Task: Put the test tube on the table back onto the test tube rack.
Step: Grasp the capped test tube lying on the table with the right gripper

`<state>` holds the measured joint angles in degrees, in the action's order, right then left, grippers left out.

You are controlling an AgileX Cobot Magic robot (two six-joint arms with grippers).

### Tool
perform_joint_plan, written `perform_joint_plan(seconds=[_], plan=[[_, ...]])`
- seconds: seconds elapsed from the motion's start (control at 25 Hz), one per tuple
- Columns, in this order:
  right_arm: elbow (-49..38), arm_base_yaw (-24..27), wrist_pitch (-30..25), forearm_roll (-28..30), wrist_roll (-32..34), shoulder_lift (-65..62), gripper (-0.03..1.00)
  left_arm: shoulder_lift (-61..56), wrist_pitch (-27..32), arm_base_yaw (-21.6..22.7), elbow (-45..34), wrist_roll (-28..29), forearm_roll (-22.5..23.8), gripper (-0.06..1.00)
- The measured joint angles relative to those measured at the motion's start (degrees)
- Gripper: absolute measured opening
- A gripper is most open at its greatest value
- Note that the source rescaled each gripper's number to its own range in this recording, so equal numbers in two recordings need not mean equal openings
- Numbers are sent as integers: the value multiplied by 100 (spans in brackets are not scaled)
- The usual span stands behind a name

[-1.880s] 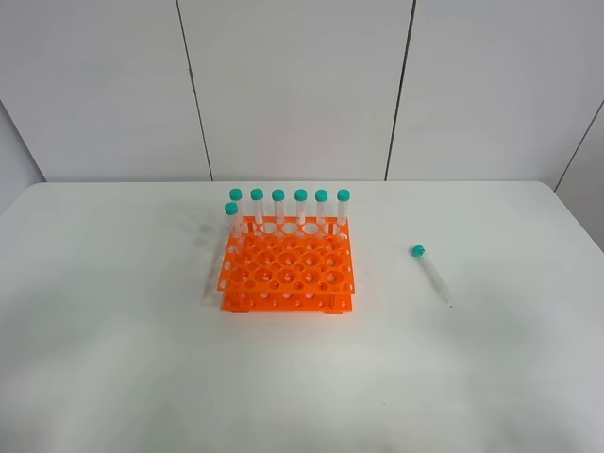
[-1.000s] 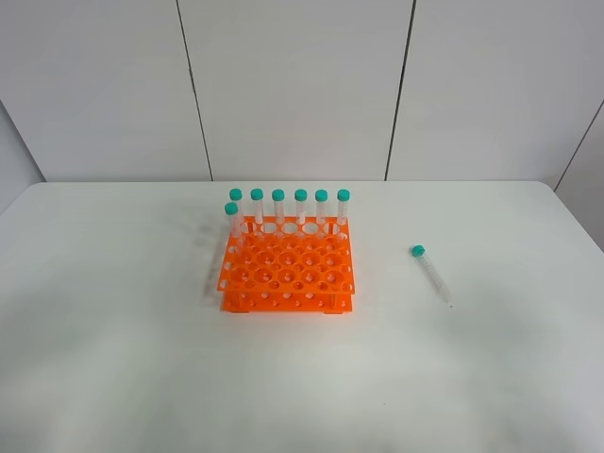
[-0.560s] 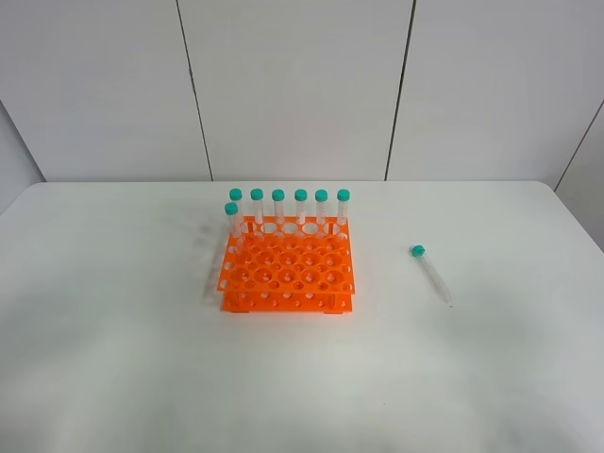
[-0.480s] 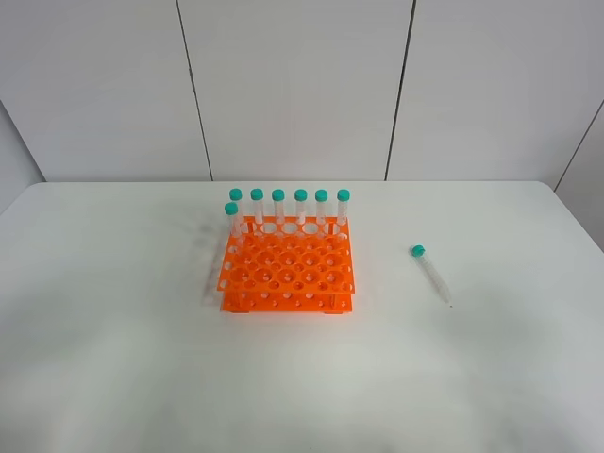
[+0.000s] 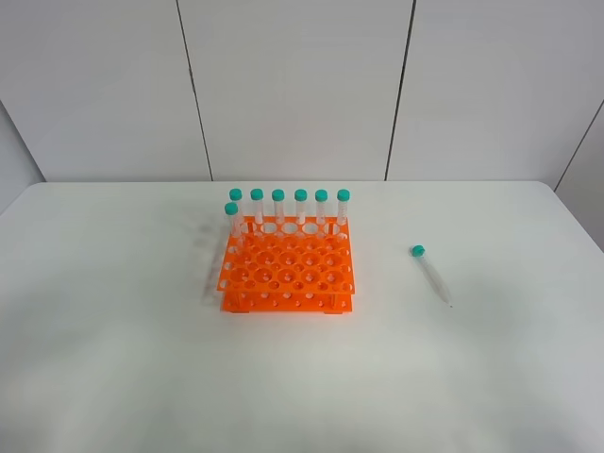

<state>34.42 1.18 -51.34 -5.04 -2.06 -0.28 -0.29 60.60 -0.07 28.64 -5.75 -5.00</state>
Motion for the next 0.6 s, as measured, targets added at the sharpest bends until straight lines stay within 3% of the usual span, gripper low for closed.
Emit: perform_joint_plan(seconds=[0.16, 0.4, 0.6], plan=[[623, 0, 431, -760, -308, 732, 100, 0, 0, 0, 0, 0, 0, 100], [2210, 0, -99, -2132, -1716, 3530, 98, 0, 0, 0, 0, 0, 0, 100], [3480, 0, -438, -2363, -2317, 5536, 97, 0, 0, 0, 0, 0, 0, 100]])
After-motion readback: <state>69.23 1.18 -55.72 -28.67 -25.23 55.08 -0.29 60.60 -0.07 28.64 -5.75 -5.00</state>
